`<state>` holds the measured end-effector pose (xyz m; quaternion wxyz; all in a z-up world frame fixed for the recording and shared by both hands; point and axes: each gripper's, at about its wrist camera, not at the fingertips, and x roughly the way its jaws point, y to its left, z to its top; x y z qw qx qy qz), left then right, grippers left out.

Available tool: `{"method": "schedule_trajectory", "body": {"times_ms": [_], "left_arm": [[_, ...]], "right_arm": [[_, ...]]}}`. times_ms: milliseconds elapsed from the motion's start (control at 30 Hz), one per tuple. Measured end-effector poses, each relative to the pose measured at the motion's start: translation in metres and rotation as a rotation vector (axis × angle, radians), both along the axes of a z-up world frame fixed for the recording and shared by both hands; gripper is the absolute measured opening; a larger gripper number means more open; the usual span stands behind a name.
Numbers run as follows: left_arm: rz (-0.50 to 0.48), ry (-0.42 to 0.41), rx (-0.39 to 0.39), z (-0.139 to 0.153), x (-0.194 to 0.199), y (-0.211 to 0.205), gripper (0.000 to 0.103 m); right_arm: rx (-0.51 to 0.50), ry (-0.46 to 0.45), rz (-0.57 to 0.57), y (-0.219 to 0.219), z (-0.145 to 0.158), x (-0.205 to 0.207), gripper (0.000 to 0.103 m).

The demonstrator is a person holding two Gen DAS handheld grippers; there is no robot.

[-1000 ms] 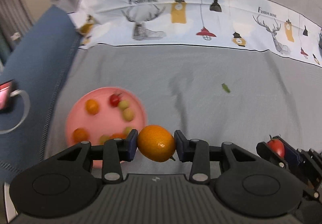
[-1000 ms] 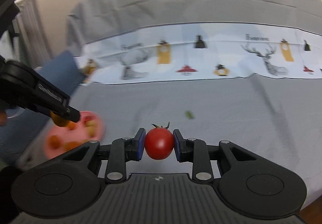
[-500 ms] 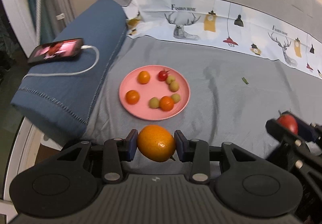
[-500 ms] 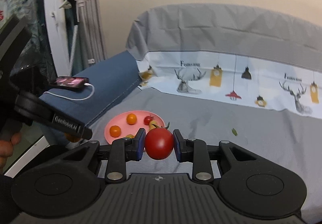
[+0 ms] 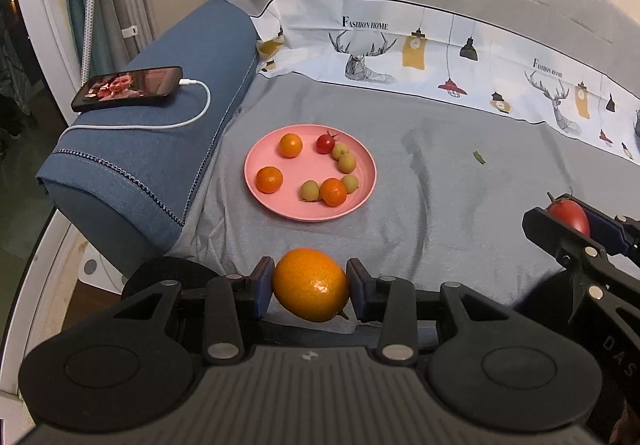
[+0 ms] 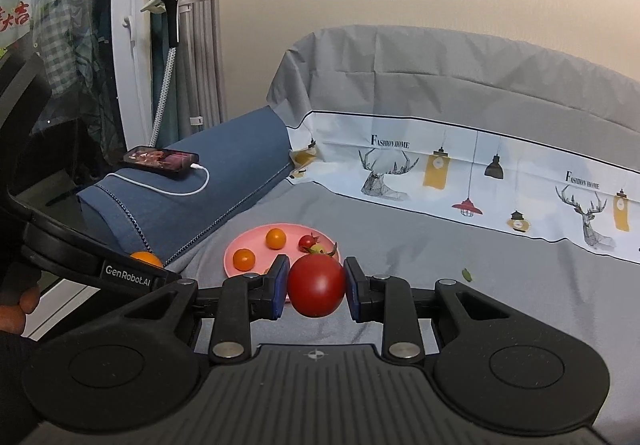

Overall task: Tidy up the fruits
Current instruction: 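Carry the orange and cherry tomato over the pink plate with both grippers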

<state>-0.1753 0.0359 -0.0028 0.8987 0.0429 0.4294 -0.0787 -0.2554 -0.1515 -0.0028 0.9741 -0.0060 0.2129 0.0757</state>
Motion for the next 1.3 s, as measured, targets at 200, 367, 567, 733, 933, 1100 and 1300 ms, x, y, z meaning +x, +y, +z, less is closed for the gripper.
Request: {"method": "schedule_trajectory", "body": {"times_ms": [200, 367, 567, 733, 933, 1100, 1300], "left_arm": [[0.002, 0.005, -0.002, -0.002, 0.003, 0.0, 0.043], [0.0, 0.014, -0.002, -0.005, 0.004, 0.0, 0.043], [0.003, 0.024, -0.003, -0.007, 0.008, 0.0, 0.043], [0.003, 0.034, -0.003, -0.01, 0.011, 0.0, 0.043], [0.002, 0.056, -0.005, -0.015, 0.017, 0.0, 0.043], [0.003, 0.076, -0.007, -0.021, 0.022, 0.0, 0.043], [0.005, 0.1, -0.01, -0.028, 0.031, 0.0, 0.043]], "right_arm": [[-0.005, 0.013, 0.002, 0.001, -0.002, 0.003, 0.03], [-0.005, 0.021, 0.0, 0.0, -0.003, 0.005, 0.03], [-0.003, 0.036, 0.001, 0.001, -0.006, 0.008, 0.03], [-0.003, 0.047, 0.002, 0.001, -0.008, 0.011, 0.03], [-0.003, 0.067, 0.002, 0.003, -0.011, 0.016, 0.03], [-0.006, 0.087, 0.002, 0.004, -0.015, 0.022, 0.03], [-0.011, 0.112, 0.004, 0.004, -0.02, 0.031, 0.03]]}}
